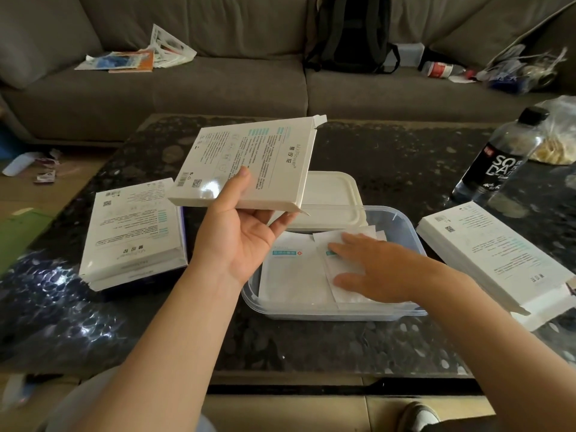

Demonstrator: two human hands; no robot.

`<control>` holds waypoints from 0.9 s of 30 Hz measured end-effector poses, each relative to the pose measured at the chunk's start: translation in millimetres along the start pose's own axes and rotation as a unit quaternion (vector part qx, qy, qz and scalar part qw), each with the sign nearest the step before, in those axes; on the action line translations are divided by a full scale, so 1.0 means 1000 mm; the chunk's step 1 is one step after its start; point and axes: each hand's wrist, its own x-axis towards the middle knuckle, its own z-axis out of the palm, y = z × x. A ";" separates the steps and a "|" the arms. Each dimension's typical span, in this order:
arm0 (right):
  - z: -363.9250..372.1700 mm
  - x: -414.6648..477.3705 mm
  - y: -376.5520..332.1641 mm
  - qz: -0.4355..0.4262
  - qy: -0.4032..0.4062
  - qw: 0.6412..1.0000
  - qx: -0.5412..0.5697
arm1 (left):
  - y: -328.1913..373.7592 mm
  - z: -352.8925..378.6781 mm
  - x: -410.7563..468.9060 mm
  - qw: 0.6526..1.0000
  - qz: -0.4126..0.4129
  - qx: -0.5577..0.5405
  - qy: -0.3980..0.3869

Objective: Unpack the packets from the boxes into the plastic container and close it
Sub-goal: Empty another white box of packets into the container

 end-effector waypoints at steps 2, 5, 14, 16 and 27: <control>0.001 0.000 -0.001 0.019 -0.004 1.000 -0.024 | -0.001 0.000 0.000 1.000 0.000 0.002 -0.004; 0.001 0.000 -0.006 0.049 -0.002 0.998 -0.046 | -0.001 0.000 -0.001 1.000 -0.001 0.002 -0.008; -0.003 -0.007 -0.011 0.050 0.012 0.998 -0.048 | -0.001 0.003 -0.003 1.000 -0.001 0.003 -0.010; -0.004 -0.008 -0.011 0.023 -0.029 0.999 -0.039 | -0.002 0.003 -0.003 1.000 -0.001 0.002 -0.009; -0.004 -0.005 -0.013 0.052 -0.084 0.994 -0.054 | -0.001 0.003 -0.003 1.000 -0.005 0.007 -0.013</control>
